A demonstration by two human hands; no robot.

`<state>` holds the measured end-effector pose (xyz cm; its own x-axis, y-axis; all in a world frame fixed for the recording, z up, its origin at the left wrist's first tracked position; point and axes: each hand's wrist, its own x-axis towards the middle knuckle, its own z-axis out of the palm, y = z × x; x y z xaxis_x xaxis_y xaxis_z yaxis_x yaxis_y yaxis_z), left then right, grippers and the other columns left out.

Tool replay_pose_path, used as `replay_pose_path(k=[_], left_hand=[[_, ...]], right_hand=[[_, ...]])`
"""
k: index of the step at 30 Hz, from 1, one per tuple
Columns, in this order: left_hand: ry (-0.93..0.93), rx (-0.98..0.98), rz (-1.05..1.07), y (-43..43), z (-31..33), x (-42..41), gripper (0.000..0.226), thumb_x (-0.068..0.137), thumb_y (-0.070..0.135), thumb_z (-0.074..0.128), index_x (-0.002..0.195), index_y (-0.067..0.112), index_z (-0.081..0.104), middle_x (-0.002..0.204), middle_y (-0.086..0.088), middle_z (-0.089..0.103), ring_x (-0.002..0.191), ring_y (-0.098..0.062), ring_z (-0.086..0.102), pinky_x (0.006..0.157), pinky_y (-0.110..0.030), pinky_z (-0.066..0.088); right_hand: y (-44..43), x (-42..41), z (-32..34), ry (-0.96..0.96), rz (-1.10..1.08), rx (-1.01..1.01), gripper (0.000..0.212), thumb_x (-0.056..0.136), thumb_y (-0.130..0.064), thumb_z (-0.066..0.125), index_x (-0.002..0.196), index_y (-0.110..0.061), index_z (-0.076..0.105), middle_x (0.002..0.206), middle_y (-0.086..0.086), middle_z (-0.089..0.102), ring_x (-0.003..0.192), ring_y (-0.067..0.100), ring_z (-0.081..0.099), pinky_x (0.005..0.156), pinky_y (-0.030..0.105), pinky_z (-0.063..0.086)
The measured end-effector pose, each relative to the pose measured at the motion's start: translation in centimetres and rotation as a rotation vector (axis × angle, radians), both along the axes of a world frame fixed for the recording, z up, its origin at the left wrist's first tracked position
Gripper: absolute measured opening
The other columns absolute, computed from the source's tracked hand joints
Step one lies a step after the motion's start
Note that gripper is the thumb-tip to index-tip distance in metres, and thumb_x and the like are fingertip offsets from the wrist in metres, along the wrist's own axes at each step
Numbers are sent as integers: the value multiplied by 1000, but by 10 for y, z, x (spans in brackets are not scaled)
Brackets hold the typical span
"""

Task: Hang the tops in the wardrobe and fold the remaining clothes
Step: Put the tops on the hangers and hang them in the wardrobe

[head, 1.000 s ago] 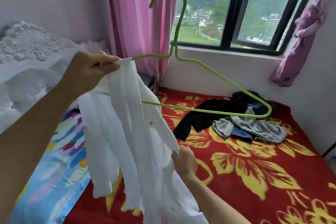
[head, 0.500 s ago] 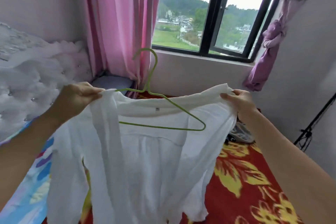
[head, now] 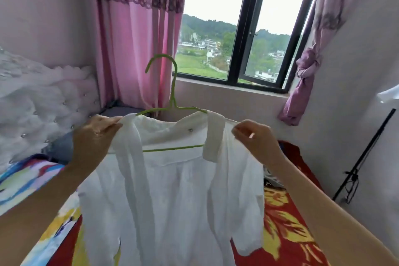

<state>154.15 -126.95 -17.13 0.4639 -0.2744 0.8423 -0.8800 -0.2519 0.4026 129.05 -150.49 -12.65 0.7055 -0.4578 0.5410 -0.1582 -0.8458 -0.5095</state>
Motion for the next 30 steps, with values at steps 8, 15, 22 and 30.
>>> replay_pose_path(k=[8,15,22,30], left_hand=[[-63,-89,-13,35,28,1,31,82,27,60,92,1,73,85,12,69,85,27,46,80,3,31],[-252,177,35,92,59,-20,48,82,63,47,117,31,54,108,32,45,102,-4,47,90,-27,32],[-169,369,258,145,88,-58,59,83,71,35,122,32,58,118,14,62,109,-14,56,99,-30,39],[96,98,571,250,54,-141,18,78,5,71,95,-2,71,90,-4,71,72,18,53,70,0,35]], right_hand=[[-29,47,28,365,75,38,43,93,-23,55,56,-13,37,56,-4,33,54,10,26,48,17,26],[-38,81,22,50,119,197,54,90,-14,58,43,-22,32,53,-6,24,62,17,23,62,32,19],[-10,93,19,-12,373,289,33,90,3,51,59,-7,44,62,5,28,57,12,25,53,26,21],[93,136,0,154,721,133,38,86,-23,58,66,8,52,61,1,39,54,5,33,58,30,29]])
